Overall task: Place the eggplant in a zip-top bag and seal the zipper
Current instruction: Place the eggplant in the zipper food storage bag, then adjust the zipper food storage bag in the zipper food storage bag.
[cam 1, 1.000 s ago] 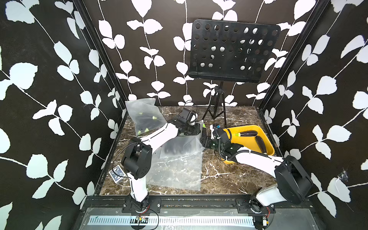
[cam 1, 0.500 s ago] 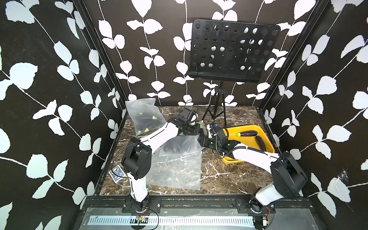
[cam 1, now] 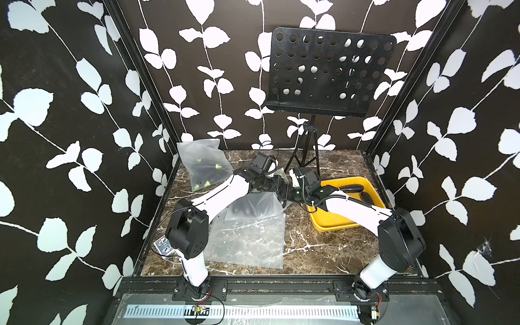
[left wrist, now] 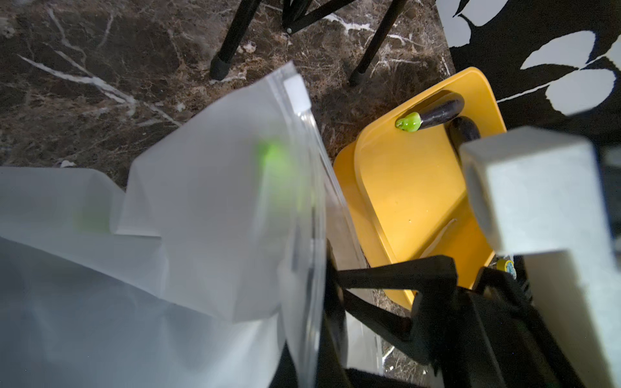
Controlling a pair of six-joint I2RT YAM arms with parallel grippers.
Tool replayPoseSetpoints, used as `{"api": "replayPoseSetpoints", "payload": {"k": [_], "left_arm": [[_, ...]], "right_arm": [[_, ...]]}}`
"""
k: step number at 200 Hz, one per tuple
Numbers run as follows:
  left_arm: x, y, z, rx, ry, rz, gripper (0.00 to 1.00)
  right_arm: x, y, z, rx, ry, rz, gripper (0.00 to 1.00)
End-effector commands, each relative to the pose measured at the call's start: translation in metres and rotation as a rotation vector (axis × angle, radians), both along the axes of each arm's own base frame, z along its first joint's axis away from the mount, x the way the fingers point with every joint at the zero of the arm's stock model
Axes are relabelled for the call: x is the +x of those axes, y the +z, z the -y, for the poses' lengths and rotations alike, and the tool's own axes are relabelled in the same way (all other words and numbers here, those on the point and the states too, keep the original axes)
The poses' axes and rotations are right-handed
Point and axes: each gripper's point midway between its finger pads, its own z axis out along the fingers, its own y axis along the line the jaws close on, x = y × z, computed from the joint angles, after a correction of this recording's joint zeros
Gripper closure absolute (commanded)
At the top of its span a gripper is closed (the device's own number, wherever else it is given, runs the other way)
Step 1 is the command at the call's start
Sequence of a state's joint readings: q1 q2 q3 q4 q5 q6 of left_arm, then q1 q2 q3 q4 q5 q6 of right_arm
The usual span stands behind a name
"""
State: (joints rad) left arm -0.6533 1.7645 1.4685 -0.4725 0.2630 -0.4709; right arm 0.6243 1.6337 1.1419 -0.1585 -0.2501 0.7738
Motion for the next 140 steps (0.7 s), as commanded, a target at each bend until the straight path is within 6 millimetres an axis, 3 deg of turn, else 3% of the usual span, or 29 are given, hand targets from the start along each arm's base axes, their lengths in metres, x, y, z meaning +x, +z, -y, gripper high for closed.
{"api": "replayPoseSetpoints", "payload": {"k": [1, 30, 35, 70, 85, 100, 116, 140], "left_arm": [[-0.008, 0.008, -0.008, 0.021, 0.001, 0.025, 1.00], [-0.007, 0.007, -0.012, 0.037, 0.008, 0.035, 1.00], [-0.007, 0.007, -0.012, 0.037, 0.009, 0.036, 1.00], [-0.007, 0.006, -0.012, 0.039, 0.011, 0.033, 1.00], [-0.008, 0.009, -0.012, 0.035, 0.008, 0.037, 1.00], [-0.008, 0.011, -0.013, 0.035, 0.009, 0.044, 1.00], [-0.009, 0.013, -0.013, 0.031, 0.009, 0.045, 1.00], [-0.009, 0.016, -0.013, 0.025, 0.010, 0.045, 1.00]], "right_arm": [[-0.001, 0.017, 0.000, 0.015, 0.028, 0.008, 0.42], [-0.003, 0.013, 0.007, -0.014, 0.031, -0.002, 0.37], [-0.004, 0.029, 0.010, 0.005, 0.027, 0.030, 0.37], [-0.007, 0.046, 0.029, -0.019, 0.001, 0.077, 0.37], [-0.004, 0.047, 0.045, -0.046, -0.031, 0.102, 0.42], [0.002, 0.044, 0.054, -0.053, -0.033, 0.111, 0.53], [0.006, 0.040, 0.050, -0.066, 0.001, 0.116, 0.62], [0.008, 0.029, 0.037, -0.036, 0.044, 0.095, 0.66]]}}
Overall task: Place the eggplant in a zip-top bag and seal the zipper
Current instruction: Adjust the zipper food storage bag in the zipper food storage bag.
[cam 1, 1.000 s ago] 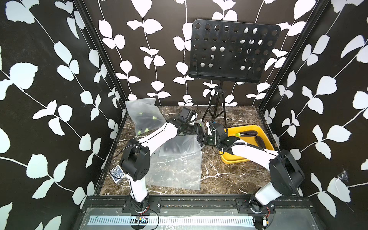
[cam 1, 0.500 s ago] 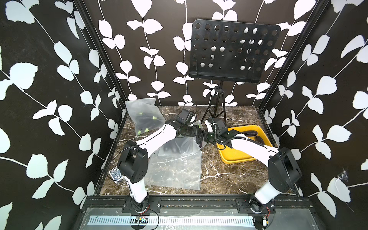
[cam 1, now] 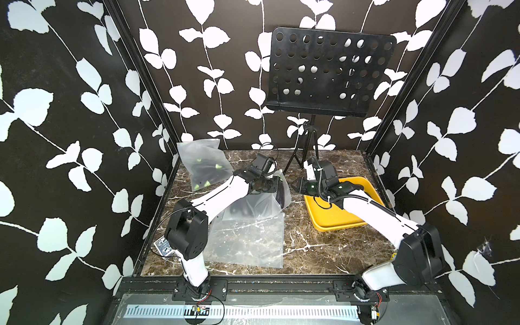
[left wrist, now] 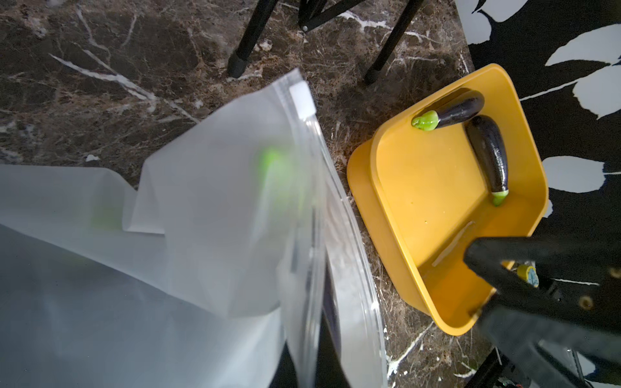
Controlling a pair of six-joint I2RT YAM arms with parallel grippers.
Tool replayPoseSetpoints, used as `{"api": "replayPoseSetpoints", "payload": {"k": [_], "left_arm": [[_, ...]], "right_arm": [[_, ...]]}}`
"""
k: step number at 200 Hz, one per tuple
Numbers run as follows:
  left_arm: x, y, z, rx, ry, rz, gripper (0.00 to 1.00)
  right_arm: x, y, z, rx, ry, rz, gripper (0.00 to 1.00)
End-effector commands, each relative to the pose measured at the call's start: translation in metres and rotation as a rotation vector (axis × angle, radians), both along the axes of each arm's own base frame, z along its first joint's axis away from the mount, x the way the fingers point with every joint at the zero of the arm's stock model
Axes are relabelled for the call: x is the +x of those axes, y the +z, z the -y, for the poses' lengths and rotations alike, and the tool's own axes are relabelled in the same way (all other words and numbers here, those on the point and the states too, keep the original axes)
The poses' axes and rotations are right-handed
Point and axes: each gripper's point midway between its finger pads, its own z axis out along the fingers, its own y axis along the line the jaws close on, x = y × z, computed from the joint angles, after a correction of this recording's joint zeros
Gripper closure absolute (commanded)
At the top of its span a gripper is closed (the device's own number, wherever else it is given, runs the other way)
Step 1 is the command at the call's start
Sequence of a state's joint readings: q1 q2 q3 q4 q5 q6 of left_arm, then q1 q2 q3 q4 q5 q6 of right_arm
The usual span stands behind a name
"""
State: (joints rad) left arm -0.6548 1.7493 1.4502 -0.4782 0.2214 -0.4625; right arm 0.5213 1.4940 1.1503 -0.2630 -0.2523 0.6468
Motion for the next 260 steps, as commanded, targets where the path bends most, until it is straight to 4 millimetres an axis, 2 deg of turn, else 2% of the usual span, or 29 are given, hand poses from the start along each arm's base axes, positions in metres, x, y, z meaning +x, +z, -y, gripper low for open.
{"api": "replayPoseSetpoints", "payload": {"k": [1, 52, 56, 62, 85, 111, 133, 137, 167, 192, 216, 226, 250, 255, 260], "left_arm": [[-0.009, 0.019, -0.005, -0.008, -0.010, 0.029, 1.00], [-0.009, 0.018, -0.004, -0.009, -0.012, 0.022, 1.00], [-0.009, 0.019, -0.004, -0.010, -0.013, 0.024, 1.00], [-0.009, 0.020, -0.004, -0.012, -0.011, 0.026, 1.00], [-0.009, 0.021, -0.005, -0.008, -0.008, 0.030, 1.00], [-0.009, 0.021, -0.008, 0.001, -0.003, 0.035, 1.00], [-0.009, 0.024, -0.011, 0.013, -0.003, 0.044, 1.00], [-0.010, 0.025, -0.012, 0.021, -0.006, 0.050, 1.00], [-0.009, 0.048, -0.030, 0.085, 0.004, 0.124, 1.00], [-0.011, 0.073, -0.039, 0.049, 0.015, 0.162, 1.00], [-0.013, 0.101, -0.053, 0.046, 0.040, 0.231, 1.00], [-0.015, 0.112, -0.060, 0.034, 0.053, 0.256, 1.00], [-0.016, 0.134, -0.077, 0.025, 0.091, 0.308, 1.00], [-0.017, 0.138, -0.081, 0.029, 0.098, 0.318, 1.00], [-0.017, 0.141, -0.085, 0.032, 0.107, 0.326, 1.00]], "right_arm": [[0.000, -0.016, -0.012, -0.002, 0.063, -0.016, 0.66], [-0.003, -0.032, -0.030, 0.029, 0.109, -0.040, 0.70], [-0.003, -0.044, -0.031, 0.019, 0.109, -0.065, 0.70], [-0.003, -0.047, -0.032, 0.019, 0.109, -0.071, 0.71], [-0.003, -0.056, -0.033, 0.029, 0.102, -0.082, 0.82], [-0.002, -0.052, -0.033, 0.047, 0.094, -0.064, 0.99], [-0.004, -0.046, -0.034, 0.058, 0.098, -0.052, 1.00], [-0.005, -0.029, -0.033, 0.074, 0.098, -0.018, 1.00], [-0.010, 0.020, -0.028, 0.082, 0.104, 0.076, 1.00], [-0.016, 0.059, -0.038, 0.096, 0.158, 0.145, 1.00], [-0.018, 0.081, -0.060, 0.112, 0.219, 0.181, 1.00], [-0.016, 0.100, -0.073, 0.139, 0.249, 0.214, 1.00], [-0.018, 0.120, -0.106, 0.174, 0.332, 0.239, 1.00], [-0.015, 0.112, -0.116, 0.173, 0.349, 0.222, 1.00], [-0.015, 0.114, -0.124, 0.184, 0.366, 0.221, 1.00]]}}
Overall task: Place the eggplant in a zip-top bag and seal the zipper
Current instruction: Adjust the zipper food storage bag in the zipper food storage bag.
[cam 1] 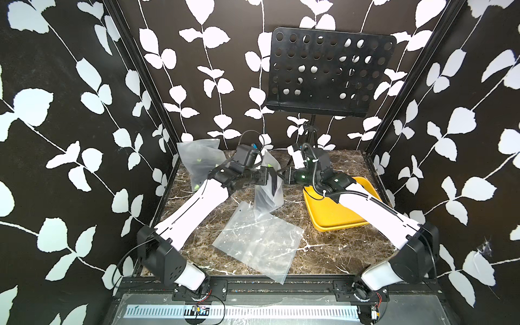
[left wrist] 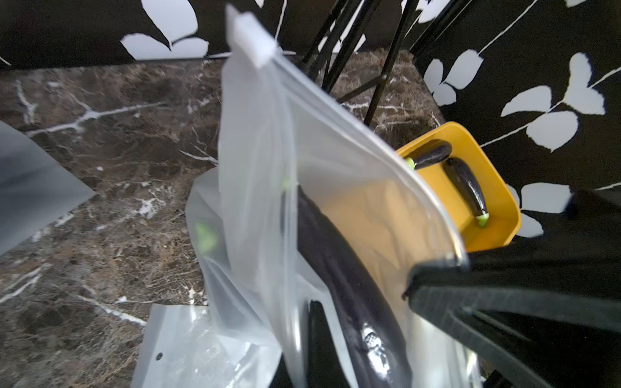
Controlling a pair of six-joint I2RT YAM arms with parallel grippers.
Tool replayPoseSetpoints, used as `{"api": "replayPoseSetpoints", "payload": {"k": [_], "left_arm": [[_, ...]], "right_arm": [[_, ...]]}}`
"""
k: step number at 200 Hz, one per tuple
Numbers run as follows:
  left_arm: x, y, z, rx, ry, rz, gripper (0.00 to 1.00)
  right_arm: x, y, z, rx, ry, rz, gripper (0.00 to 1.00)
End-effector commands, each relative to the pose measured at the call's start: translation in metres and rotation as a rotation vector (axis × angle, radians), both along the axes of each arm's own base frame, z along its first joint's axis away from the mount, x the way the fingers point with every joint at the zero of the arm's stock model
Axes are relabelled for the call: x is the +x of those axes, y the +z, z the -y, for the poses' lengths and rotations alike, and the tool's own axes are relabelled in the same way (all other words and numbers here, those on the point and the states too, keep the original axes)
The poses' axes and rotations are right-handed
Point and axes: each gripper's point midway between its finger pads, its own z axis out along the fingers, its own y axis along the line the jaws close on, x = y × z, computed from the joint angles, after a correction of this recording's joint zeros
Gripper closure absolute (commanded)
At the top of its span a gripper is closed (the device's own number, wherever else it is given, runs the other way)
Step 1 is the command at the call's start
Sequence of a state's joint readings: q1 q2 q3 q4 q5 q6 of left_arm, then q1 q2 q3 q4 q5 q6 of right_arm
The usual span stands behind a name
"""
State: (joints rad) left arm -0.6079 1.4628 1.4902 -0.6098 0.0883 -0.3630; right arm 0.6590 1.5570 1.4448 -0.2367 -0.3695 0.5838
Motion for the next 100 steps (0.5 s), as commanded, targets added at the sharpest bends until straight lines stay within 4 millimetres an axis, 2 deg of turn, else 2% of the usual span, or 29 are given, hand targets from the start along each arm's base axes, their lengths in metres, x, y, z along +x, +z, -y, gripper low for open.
{"api": "replayPoseSetpoints", "payload": {"k": [1, 27, 42, 59, 86, 100], "left_arm": [[-0.005, 0.026, -0.023, 0.021, 0.036, 0.062, 1.00], [-0.010, 0.045, -0.042, 0.029, 0.072, 0.107, 1.00], [-0.017, 0.059, -0.049, 0.035, 0.070, 0.134, 1.00], [-0.025, 0.065, -0.052, 0.056, 0.045, 0.133, 1.00], [-0.035, 0.069, -0.061, 0.104, 0.036, 0.107, 1.00], [-0.040, 0.066, -0.064, 0.124, 0.036, 0.081, 1.00]], "right_arm": [[-0.002, 0.002, -0.035, 0.014, 0.102, 0.007, 1.00], [-0.006, 0.022, -0.062, 0.065, 0.166, 0.026, 1.00], [-0.010, 0.036, -0.067, 0.093, 0.179, 0.045, 1.00], [-0.012, 0.047, -0.065, 0.117, 0.174, 0.054, 1.00], [-0.007, 0.042, -0.061, 0.091, 0.144, 0.039, 1.00], [-0.003, 0.031, -0.061, 0.079, 0.131, 0.014, 1.00]]}}
